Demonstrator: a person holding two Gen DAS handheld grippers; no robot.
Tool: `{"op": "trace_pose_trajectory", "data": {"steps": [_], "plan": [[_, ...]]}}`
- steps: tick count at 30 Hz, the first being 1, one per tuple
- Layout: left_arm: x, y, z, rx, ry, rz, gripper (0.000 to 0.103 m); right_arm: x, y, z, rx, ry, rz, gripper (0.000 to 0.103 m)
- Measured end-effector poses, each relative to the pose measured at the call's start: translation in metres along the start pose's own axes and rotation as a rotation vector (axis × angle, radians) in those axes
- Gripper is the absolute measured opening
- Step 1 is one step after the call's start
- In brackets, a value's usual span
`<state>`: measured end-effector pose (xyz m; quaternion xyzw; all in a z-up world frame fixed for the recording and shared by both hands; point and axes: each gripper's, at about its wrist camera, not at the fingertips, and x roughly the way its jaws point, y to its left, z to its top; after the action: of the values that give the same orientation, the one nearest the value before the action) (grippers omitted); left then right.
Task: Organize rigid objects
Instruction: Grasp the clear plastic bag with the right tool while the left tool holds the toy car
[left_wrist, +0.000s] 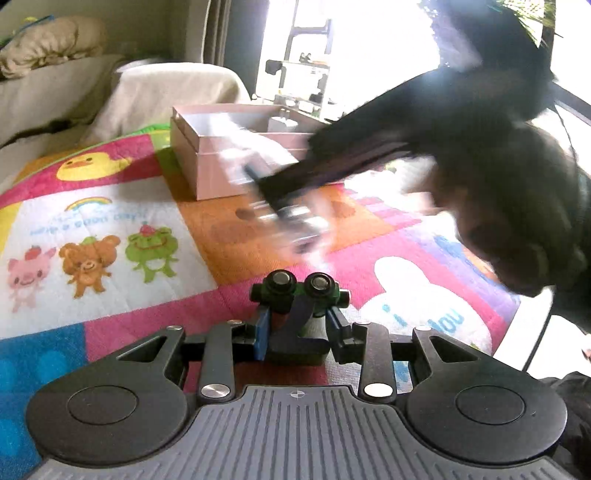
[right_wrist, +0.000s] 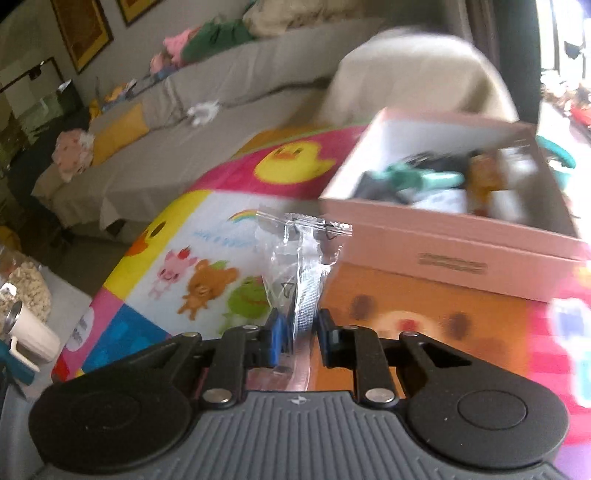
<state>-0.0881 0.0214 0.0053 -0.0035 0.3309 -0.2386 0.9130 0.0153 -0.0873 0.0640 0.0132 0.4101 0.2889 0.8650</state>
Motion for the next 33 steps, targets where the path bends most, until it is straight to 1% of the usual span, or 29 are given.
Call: {"op": "trace_pose_trajectory", "data": {"steps": [2,5,7,10,14,18,22,26,29,30,31,32,33], "plan": [[0.002,0.001,0.001,-0.011,-0.001,0.005,0.036,-0.018,-0.013,-0.006,0.006,-0.026,-0.032,0.019],[0.009,0.004,0.008,-0.033,-0.004,0.024,0.036,-0.042,-0.033,-0.019,0.0,-0.06,-0.128,0.019],[0.014,0.003,0.013,-0.042,-0.006,0.044,0.036,-0.053,-0.044,-0.027,0.005,-0.068,-0.185,0.019],[0.026,0.005,0.022,-0.068,-0.006,0.068,0.036,-0.062,-0.055,-0.037,0.024,-0.074,-0.216,0.019],[0.035,0.0,0.029,-0.035,0.002,0.077,0.036,-0.074,-0.054,-0.05,0.001,-0.124,-0.28,0.019],[0.033,-0.007,0.026,-0.021,-0.01,0.097,0.036,-0.085,-0.05,-0.058,-0.004,-0.171,-0.276,0.018],[0.023,-0.013,0.028,-0.002,-0.011,0.067,0.036,-0.101,-0.043,-0.066,-0.042,-0.239,-0.3,0.017],[0.011,-0.022,0.035,0.049,-0.013,0.091,0.036,-0.118,-0.041,-0.074,-0.061,-0.297,-0.268,0.017],[0.005,-0.026,0.041,0.055,-0.016,0.102,0.036,-0.118,-0.046,-0.081,-0.048,-0.299,-0.244,0.017],[0.003,-0.027,0.042,0.052,-0.017,0.104,0.036,-0.115,-0.049,-0.083,-0.03,-0.289,-0.229,0.022],[0.002,-0.027,0.042,0.047,-0.015,0.103,0.036,-0.112,-0.052,-0.086,-0.016,-0.278,-0.213,0.041],[0.002,-0.027,0.042,0.041,-0.012,0.102,0.036,-0.109,-0.054,-0.088,-0.005,-0.268,-0.201,0.05],[0.003,-0.027,0.042,0.036,-0.008,0.103,0.036,-0.105,-0.055,-0.091,0.005,-0.262,-0.196,0.068]]}}
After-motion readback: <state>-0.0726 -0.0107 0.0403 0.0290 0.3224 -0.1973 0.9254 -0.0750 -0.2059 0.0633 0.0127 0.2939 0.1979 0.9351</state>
